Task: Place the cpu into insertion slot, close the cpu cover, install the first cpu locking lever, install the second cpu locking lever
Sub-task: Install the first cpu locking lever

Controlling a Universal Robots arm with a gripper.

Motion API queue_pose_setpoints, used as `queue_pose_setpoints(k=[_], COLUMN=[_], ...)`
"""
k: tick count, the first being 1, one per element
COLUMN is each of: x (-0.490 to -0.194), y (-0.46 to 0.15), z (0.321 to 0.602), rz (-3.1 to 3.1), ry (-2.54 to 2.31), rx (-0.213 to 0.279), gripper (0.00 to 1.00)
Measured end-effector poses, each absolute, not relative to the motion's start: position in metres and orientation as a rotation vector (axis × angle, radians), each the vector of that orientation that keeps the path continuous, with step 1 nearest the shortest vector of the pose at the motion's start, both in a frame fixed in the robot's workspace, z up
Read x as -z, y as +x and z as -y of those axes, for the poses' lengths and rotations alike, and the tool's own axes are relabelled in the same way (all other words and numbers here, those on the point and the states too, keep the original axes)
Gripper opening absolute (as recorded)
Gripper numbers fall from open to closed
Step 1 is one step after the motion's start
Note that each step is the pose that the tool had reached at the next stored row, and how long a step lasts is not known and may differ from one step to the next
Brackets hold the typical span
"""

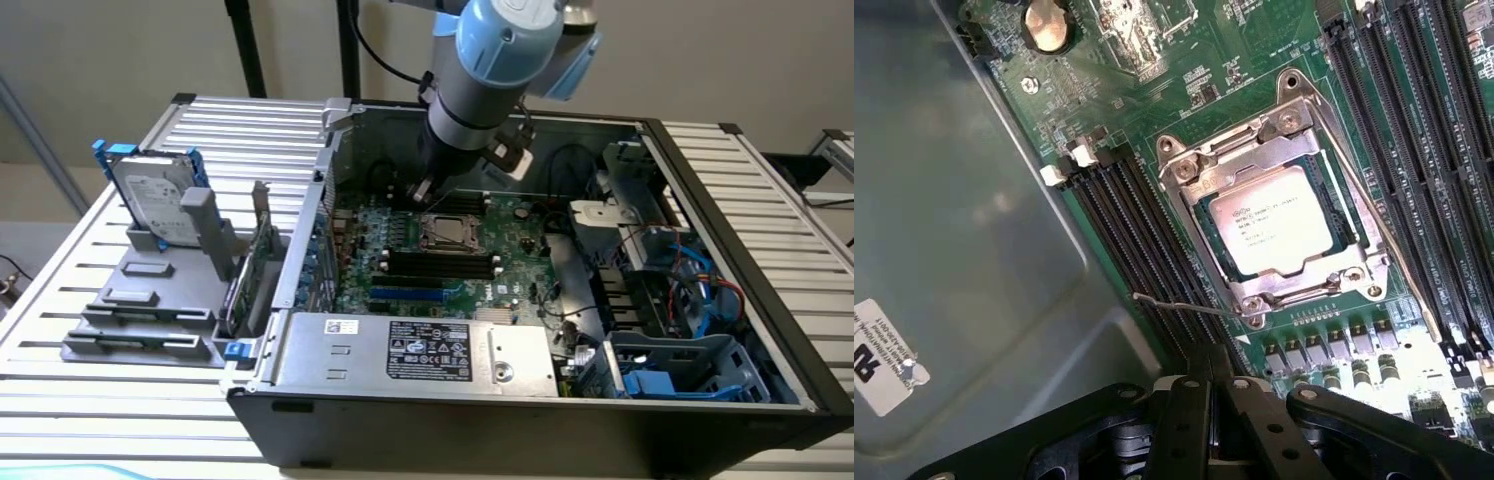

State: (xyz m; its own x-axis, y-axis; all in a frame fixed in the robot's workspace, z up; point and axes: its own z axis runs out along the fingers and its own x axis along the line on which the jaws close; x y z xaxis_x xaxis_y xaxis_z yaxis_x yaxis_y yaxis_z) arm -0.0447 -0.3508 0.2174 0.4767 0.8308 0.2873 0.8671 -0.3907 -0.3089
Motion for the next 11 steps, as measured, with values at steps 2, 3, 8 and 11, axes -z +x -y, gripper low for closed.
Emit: queue_pose_setpoints(k=[2, 3, 8, 11], x=[-0.2160, -0.2153, -0.2128, -0.2111], y=[-0.0450, -0.0452, -0.0463, -0.0467], z=[0.3499, 0.3492, 0.3462, 0.3445], rz=[1.420, 1.423, 1.429, 1.433], ry=[-2.318, -2.320, -2.329, -2.338], rx=[0.123, 0.127, 0.125, 0.120], gripper=[0.11, 0.11, 0.11, 0.11])
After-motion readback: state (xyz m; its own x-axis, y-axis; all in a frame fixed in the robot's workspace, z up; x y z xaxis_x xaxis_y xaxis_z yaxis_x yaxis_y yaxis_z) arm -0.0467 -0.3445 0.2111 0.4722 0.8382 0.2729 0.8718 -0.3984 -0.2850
